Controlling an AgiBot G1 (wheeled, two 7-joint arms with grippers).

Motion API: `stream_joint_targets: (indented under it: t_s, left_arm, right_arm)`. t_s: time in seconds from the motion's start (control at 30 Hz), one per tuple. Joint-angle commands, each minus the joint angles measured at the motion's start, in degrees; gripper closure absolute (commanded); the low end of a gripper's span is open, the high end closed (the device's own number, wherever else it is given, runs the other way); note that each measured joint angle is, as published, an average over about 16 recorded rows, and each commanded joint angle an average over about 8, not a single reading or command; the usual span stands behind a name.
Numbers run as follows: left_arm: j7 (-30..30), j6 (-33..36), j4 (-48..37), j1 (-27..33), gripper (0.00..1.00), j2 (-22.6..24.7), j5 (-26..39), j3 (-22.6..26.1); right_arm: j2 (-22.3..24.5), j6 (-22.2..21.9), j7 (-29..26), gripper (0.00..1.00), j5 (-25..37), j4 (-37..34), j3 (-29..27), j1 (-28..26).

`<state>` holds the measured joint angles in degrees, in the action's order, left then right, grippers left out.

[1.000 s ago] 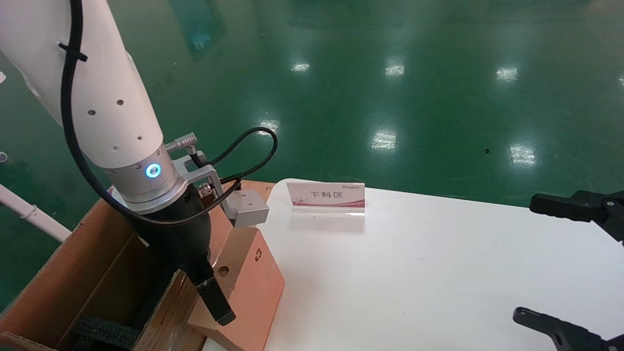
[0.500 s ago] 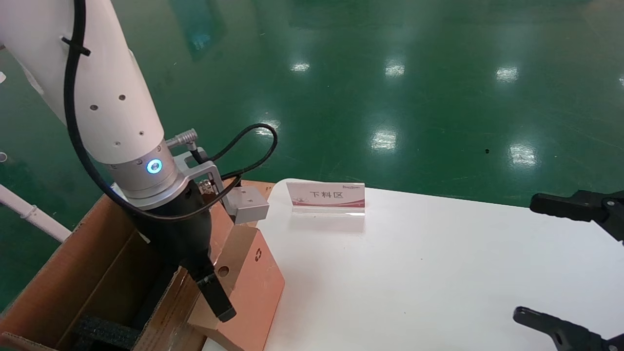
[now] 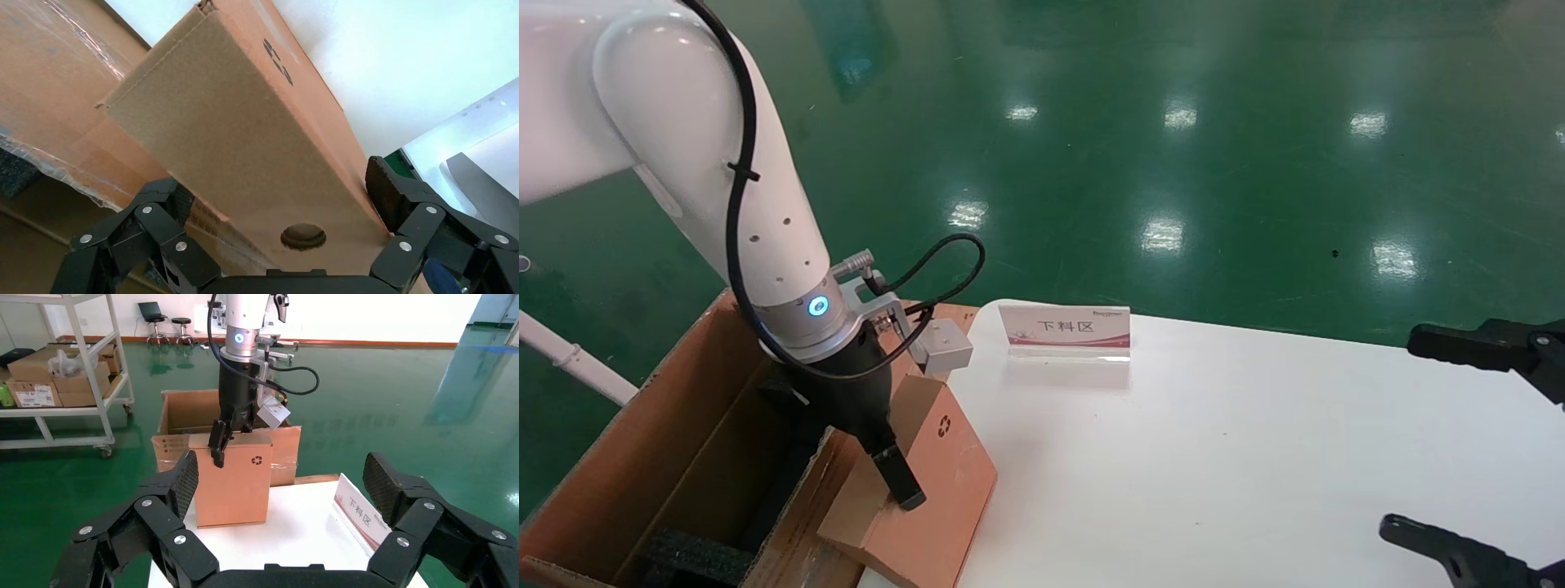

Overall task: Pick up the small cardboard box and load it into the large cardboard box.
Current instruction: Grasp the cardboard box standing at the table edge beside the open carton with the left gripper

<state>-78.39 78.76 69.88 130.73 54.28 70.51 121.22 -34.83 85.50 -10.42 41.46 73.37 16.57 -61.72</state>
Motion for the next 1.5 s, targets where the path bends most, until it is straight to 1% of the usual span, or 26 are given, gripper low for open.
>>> stream_joint_targets:
  t_s: [0.03,0.17,0.2,0.43,0.47,0.73,1.5]
  left_arm:
    - [0.05,-0.68,-0.36,-0.75,0.00,-0.02,0.32,0.08]
    - [0.02,-1.03,-0.29,-1.22,0.00,-0.14,0.42,0.14]
    - [0.01,-1.10,-0.27,-1.30,0.02,-0.16,0.44,0.15]
    - [-0.02,-1.46,-0.17,-1.76,0.89,-0.29,0.52,0.21]
    - [-0.02,-1.49,-0.16,-1.81,1.00,-0.30,0.52,0.21]
    - [-0.05,-1.64,-0.11,-2.03,1.00,-0.36,0.55,0.24]
    - [-0.01,-1.82,-0.10,-2.25,1.00,-0.42,0.63,0.30]
  right_arm:
    - [0.00,0.00,0.00,0.00,0.00,0.00,0.00,0.00]
    - [0.00,0.00,0.00,0.00,0.00,0.00,0.00,0.00]
    - [0.00,0.00,0.00,0.00,0.00,0.00,0.00,0.00]
    - [0.00,0.01,0.00,0.00,0.00,0.00,0.00,0.00]
    - [0.00,0.01,0.00,0.00,0.00,0.00,0.00,0.00]
    - [0.00,0.01,0.00,1.00,0.00,0.00,0.00,0.00]
    - [0.00,0.01,0.00,1.00,0.02,0.00,0.00,0.00]
